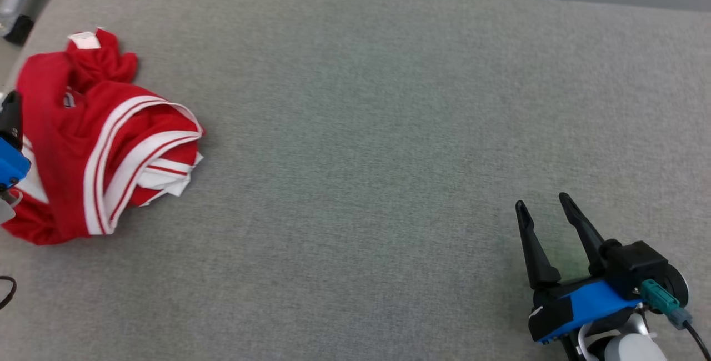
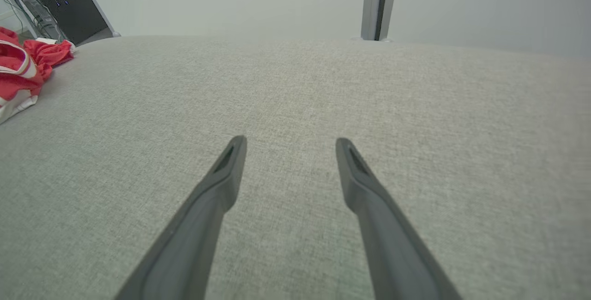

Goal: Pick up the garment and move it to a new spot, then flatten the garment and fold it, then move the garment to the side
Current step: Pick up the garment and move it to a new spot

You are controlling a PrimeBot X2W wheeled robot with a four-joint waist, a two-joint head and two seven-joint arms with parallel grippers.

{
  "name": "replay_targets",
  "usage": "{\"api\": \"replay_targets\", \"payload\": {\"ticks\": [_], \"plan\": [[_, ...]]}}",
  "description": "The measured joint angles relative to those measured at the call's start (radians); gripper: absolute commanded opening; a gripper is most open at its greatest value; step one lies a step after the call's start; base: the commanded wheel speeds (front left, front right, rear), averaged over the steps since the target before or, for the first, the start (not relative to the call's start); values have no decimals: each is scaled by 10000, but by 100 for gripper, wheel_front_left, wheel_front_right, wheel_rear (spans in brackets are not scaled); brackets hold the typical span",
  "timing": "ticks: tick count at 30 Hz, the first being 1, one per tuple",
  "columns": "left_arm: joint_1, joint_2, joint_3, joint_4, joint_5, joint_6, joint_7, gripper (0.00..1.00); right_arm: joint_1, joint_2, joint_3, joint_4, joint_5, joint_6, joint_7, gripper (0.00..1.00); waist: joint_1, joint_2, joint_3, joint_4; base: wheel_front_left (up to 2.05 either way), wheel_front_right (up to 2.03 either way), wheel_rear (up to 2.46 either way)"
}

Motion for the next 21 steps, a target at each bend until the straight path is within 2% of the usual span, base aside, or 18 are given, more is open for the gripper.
{"api": "replay_targets", "payload": {"ticks": [7,12,13,14,15,21], "plan": [[13,121,-27,288,-259,556,1198,100,-202,0,36,-222,0,2,10,100,-1,0,552,-544,0,0,0],[361,-38,61,479,-635,980,1937,100,-338,0,31,-276,36,2,0,100,-2,-1,768,-840,0,0,0],[431,-69,56,464,-656,1045,1964,83,-339,-2,0,-276,36,0,-2,100,-2,0,786,-862,0,0,0],[484,-82,50,451,-656,1074,1964,23,-339,-2,-17,-276,36,0,-4,100,-2,-1,795,-871,0,0,0],[521,-79,48,453,-677,1083,2015,0,-340,0,-31,-276,36,2,-4,100,-2,-1,797,-872,0,0,0],[636,-35,-46,59,-757,951,2238,0,-349,0,-52,-186,92,2,-29,100,-2,-2,508,-643,0,0,0]]}}
